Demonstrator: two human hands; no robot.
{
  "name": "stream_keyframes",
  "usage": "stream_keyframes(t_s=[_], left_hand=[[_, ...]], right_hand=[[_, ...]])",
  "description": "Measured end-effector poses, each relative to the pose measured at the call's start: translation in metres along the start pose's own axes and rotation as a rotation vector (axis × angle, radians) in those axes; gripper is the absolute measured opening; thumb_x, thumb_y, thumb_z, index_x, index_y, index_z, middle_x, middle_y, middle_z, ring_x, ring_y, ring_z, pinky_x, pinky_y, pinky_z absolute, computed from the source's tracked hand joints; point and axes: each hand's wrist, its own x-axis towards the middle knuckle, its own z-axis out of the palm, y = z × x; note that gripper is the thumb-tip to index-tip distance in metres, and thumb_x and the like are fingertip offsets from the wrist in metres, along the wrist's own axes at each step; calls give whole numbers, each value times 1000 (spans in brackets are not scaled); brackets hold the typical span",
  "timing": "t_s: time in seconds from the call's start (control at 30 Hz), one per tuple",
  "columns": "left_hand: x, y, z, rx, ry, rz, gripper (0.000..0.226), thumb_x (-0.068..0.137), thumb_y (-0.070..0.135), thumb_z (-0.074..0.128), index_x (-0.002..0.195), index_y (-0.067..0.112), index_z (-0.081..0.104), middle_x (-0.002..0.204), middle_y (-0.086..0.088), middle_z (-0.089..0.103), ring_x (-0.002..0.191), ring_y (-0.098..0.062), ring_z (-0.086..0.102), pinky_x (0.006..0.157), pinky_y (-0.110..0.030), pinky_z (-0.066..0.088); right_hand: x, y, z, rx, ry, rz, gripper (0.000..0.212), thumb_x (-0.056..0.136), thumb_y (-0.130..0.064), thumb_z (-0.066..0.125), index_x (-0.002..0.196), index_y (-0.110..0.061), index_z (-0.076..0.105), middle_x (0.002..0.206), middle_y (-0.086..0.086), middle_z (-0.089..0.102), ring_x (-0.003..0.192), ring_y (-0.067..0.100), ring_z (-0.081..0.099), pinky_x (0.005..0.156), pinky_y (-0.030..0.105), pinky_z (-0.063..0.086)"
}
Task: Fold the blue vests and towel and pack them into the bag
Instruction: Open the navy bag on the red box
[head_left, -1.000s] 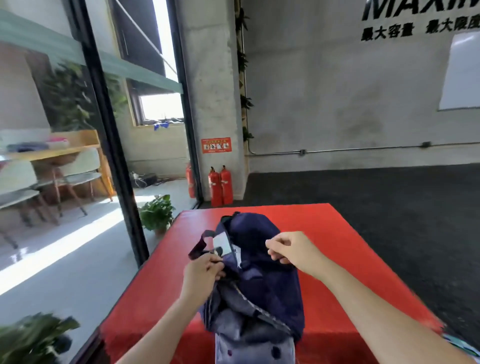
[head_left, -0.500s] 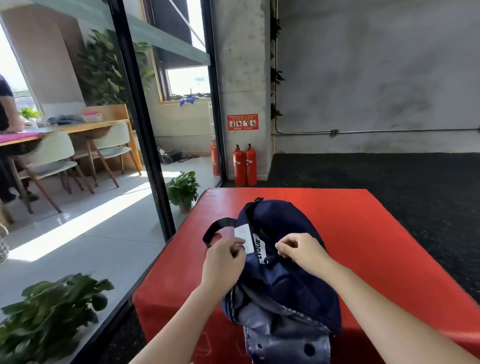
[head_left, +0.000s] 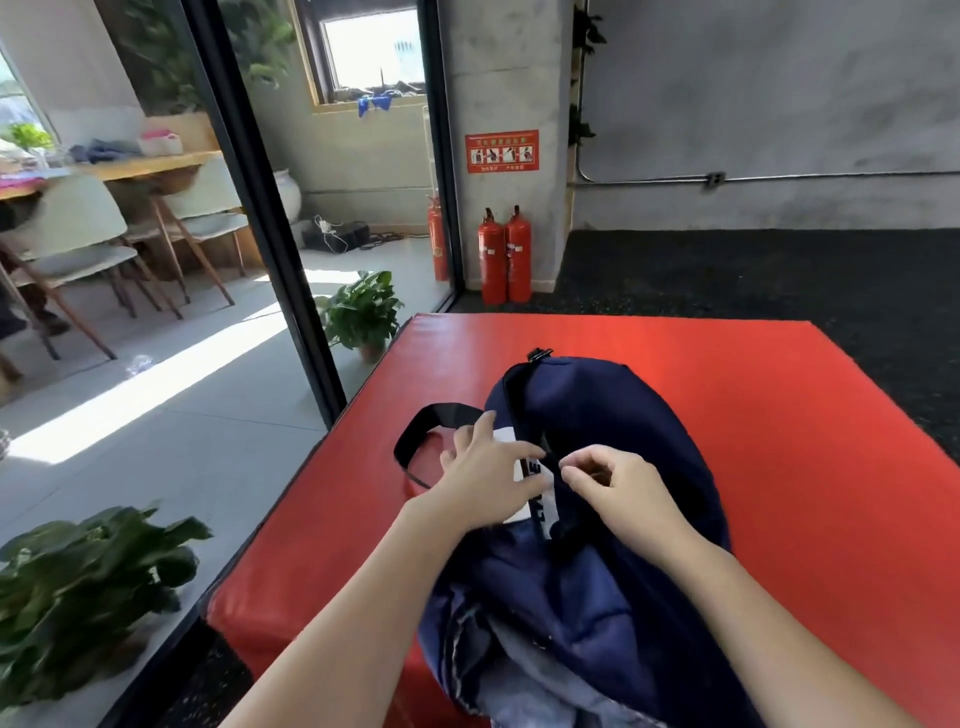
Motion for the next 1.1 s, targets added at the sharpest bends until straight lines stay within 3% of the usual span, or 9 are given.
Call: stream_keyframes(t_s=[0.1, 0.2, 0.37, 0.53, 0.67, 0.73, 0.8, 1.0, 1.1], left_hand=[[8, -8, 10, -4, -66, -39, 39, 85, 63, 59, 123, 54, 58, 166, -10, 2, 150, -34, 2, 115, -58, 15], [10, -13, 12, -125, 10, -75, 26, 83, 60, 64, 98, 39, 63, 161, -11, 14, 148, -34, 14, 114, -52, 26], [10, -35, 7, -216, 218, -38, 18, 84, 39, 72, 87, 26, 60, 114, -5, 53, 116, -21, 49, 83, -24, 34], [-3, -55, 0, -212, 171, -92, 22, 84, 43, 73, 102, 33, 69, 85, 5, 60, 86, -12, 58, 81, -29, 47], [-10, -65, 5, -214, 149, -68, 24, 83, 44, 72, 104, 33, 68, 81, 5, 68, 79, -8, 60, 80, -27, 50], [-13, -67, 6, -229, 133, -76, 23, 87, 39, 68, 109, 31, 68, 84, 4, 68, 74, -1, 58, 73, -17, 47], [-15, -67, 7, -241, 101, -88, 25, 90, 37, 65, 114, 31, 66, 84, 6, 66, 72, 2, 56, 63, -8, 39], [-15, -69, 10, -283, 53, -102, 36, 87, 40, 66, 121, 30, 61, 79, 13, 58, 77, -1, 56, 61, -11, 36], [-14, -72, 8, -266, 42, -85, 45, 85, 38, 69, 128, 27, 59, 82, 14, 55, 79, -2, 55, 60, -10, 35]], right_hand=[[6, 6, 1, -33, 1, 8, 7, 92, -25, 69, 91, -29, 75, 82, -20, 72, 80, -7, 64, 70, 7, 42], [11, 9, 3, -101, -38, 7, 8, 92, -26, 68, 95, -27, 75, 85, -17, 72, 81, -9, 62, 70, 4, 41], [16, 1, 7, -78, -59, -18, 7, 93, -26, 66, 93, -28, 73, 79, -17, 71, 77, -3, 64, 70, 10, 45], [14, -8, 23, -53, -123, -31, 7, 93, -25, 65, 93, -28, 72, 81, -10, 72, 74, 5, 66, 72, 18, 51], [16, -12, 34, -90, -211, -54, 11, 95, -25, 63, 99, -28, 72, 84, -5, 69, 66, 6, 60, 63, 13, 47], [19, -10, 37, -127, -268, -56, 14, 96, -27, 60, 104, -30, 71, 82, -6, 66, 63, 3, 55, 59, 16, 47], [23, -5, 41, -180, -331, -47, 16, 97, -32, 60, 109, -35, 69, 82, -6, 65, 64, 4, 55, 60, 19, 48], [34, 2, 49, -331, -427, -90, 25, 97, -52, 53, 116, -42, 65, 73, -13, 59, 72, 0, 57, 62, 16, 37], [38, 4, 51, -415, -472, -76, 44, 88, -76, 38, 113, -48, 60, 82, -11, 60, 85, 11, 59, 74, 29, 47]])
